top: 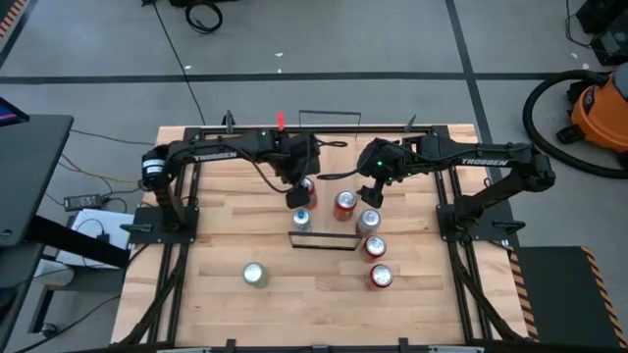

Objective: Place canned beverage on shelf
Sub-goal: Put the red soda can on the shelf

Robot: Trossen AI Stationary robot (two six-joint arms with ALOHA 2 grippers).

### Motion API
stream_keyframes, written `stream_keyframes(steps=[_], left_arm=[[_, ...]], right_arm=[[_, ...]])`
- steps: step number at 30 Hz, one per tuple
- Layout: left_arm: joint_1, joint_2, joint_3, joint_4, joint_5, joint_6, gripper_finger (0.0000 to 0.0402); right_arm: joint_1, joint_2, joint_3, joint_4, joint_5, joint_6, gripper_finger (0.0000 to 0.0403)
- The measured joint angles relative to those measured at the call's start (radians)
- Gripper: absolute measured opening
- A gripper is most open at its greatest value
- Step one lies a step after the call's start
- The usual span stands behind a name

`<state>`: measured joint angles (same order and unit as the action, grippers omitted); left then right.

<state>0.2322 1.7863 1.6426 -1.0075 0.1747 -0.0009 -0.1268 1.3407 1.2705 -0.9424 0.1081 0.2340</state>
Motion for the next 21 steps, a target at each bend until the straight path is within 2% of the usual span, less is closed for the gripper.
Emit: stream_keyframes(steps=[10, 21], left_arm=[[-0.016, 0.060, 0.010, 0.006, -0.001, -0.024, 0.0318], [-0.042, 0.064, 0.010, -0.002, -0.007, -0.038, 0.0318]], right_arm=[[0.000, 0.000, 0.000, 0.006, 0.003, 0.000, 0.0399], [0.000, 0.000, 0.000, 0.014, 0.003, -0.002, 0.0399]])
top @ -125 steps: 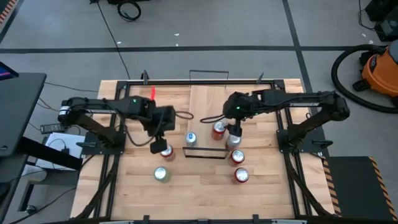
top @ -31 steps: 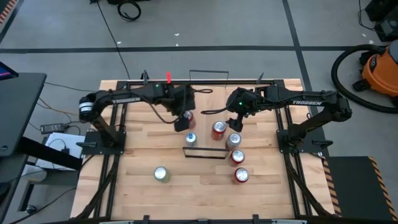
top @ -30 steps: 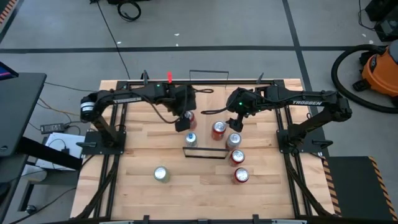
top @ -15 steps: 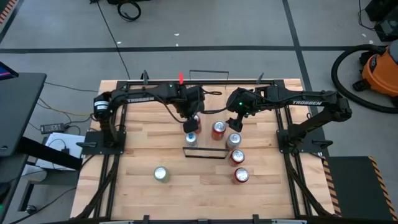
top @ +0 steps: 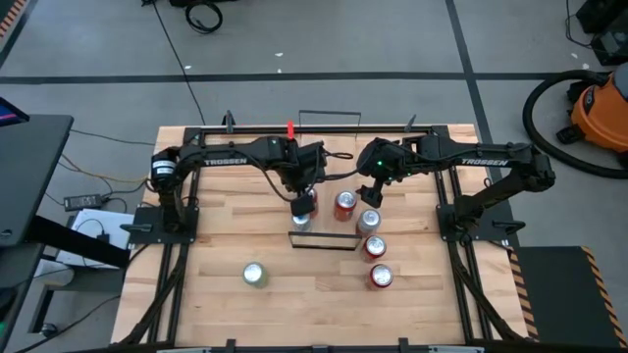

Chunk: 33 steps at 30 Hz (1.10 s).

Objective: Place canned beverage on shelf
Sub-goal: Put the red soda can on the shelf

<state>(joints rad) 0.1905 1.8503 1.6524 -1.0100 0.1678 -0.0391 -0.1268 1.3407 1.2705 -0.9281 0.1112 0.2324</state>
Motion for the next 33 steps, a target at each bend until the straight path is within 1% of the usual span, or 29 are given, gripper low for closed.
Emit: stream_keyframes(steps=[5, 21, 28, 33], left_arm=[[0.000, -0.001, -0.003, -0.006, -0.018, 0.000, 0.0318], [0.000, -0.002, -0.004, -0.009, -0.018, 0.000, 0.0320], [0.000, -0.002, -0.005, -0.005, -0.018, -0.003, 0.0348], [0.000, -0.002, -0.005, -0.004, -0.017, -0.003, 0.0353]], right_arm=[[0.000, 0.000, 0.000, 0.000, 0.000, -0.002, 0.0399], [0.000, 0.000, 0.000, 0.015, 0.000, -0.006, 0.0399], [0.000, 0.000, 0.000, 0.015, 0.000, -0.012, 0.0399], [0.000, 0.000, 0.000, 0.015, 0.000, -0.019, 0.0399]])
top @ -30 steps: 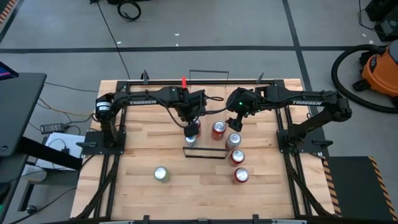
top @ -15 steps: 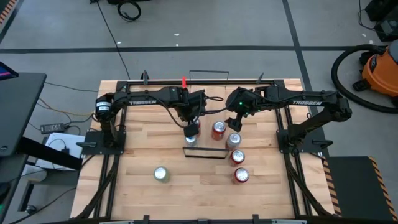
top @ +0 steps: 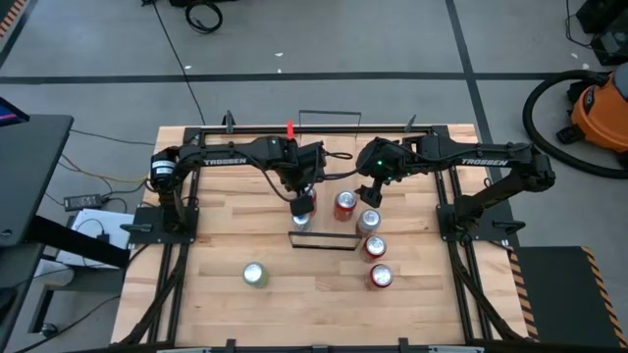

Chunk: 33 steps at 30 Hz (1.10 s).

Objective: Place canned beverage on shelf
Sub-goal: Put the red soda can on the shelf

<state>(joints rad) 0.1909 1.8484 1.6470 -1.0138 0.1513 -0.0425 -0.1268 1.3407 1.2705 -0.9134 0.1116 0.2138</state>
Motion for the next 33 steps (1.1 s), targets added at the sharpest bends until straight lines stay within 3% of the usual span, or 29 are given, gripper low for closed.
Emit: stream_keyframes(steps=[33], left_arm=[[0.013, 0.000, 0.000, 0.000, -0.025, 0.044, 0.0355]], right_arm=[[0.000, 0.000, 0.000, 0.004, 0.000, -0.030, 0.0399]])
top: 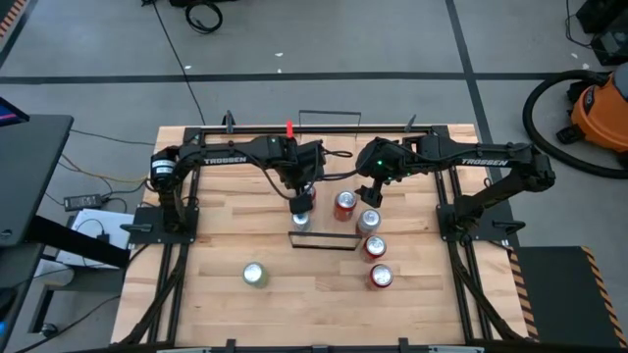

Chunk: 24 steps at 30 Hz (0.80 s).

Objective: Place canned beverage on shelf
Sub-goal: Put the red soda can on the shelf

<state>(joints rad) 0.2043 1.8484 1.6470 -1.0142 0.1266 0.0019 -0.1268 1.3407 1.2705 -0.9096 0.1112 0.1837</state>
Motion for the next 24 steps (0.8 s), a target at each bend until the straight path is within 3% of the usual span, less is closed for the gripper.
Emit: stream_keyframes(steps=[13, 20, 24], left_arm=[[0.000, 0.000, 0.000, 0.001, 0.027, 0.009, 0.0357], [-0.001, 0.000, 0.000, 0.000, 0.035, 0.009, 0.0395], [-0.001, 0.000, 0.000, 0.001, 0.022, 0.011, 0.0397]], right_arm=[[0.000, 0.000, 0.000, 0.004, 0.000, 0.000, 0.0399], [0.000, 0.000, 0.000, 0.003, 0.000, 0.000, 0.0399], [0.000, 0.000, 0.000, 0.003, 0.000, 0.000, 0.0399]])
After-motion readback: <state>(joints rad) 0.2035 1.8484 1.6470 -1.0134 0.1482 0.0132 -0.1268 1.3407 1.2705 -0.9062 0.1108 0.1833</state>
